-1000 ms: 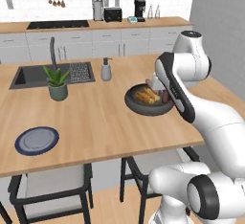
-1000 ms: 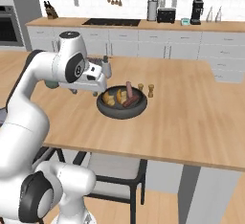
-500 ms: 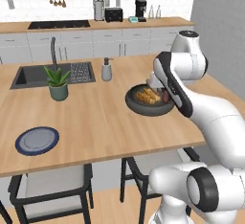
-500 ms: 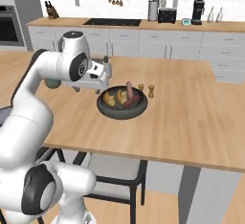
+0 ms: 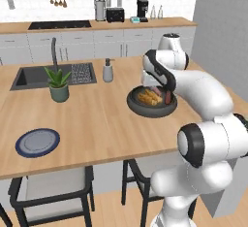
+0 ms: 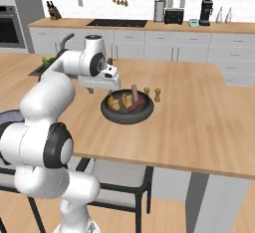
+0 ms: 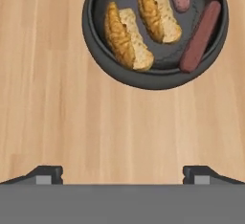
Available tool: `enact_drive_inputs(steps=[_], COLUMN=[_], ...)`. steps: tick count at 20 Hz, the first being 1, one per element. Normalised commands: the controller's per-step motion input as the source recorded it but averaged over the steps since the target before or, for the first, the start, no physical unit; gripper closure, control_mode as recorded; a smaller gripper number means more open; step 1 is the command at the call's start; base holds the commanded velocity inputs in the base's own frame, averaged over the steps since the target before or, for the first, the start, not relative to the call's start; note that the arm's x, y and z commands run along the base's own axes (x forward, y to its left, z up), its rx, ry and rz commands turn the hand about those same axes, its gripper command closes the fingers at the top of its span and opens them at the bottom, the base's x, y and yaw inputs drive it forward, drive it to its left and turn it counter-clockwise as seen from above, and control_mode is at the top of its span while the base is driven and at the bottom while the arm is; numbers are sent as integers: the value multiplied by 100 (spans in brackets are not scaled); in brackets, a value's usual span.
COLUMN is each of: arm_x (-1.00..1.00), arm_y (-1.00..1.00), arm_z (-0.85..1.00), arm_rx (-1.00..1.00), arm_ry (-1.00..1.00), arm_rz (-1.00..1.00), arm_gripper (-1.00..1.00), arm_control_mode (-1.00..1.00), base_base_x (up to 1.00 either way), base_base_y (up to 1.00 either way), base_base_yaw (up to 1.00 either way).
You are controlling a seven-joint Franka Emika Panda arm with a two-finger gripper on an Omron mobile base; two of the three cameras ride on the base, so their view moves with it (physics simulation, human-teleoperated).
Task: Place one bun and one sausage from the bowl on each plate.
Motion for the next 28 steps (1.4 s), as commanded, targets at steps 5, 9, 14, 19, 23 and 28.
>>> enact_drive_inputs(steps=[5,9,14,19,23,28], arm_x=[100,100,67,45,-19,-23], arm_y=[-2,0,0,1,2,7], arm_z=[-65,-72,-63,-52,-13,-9], arm_rx=[0,0,4,1,0,0], arm_ry=[27,0,-11,0,0,0], arm_rz=[7,11,21,17,7,4], arm_gripper=[-100,-100,-100,-100,-100,-100], arm_control_mode=[-100,-100,-100,-100,-100,-100], base_base_x=[0,0,0,0,0,0], base_base_y=[0,0,0,0,0,0], base_base_yaw=[0,0,0,0,0,0])
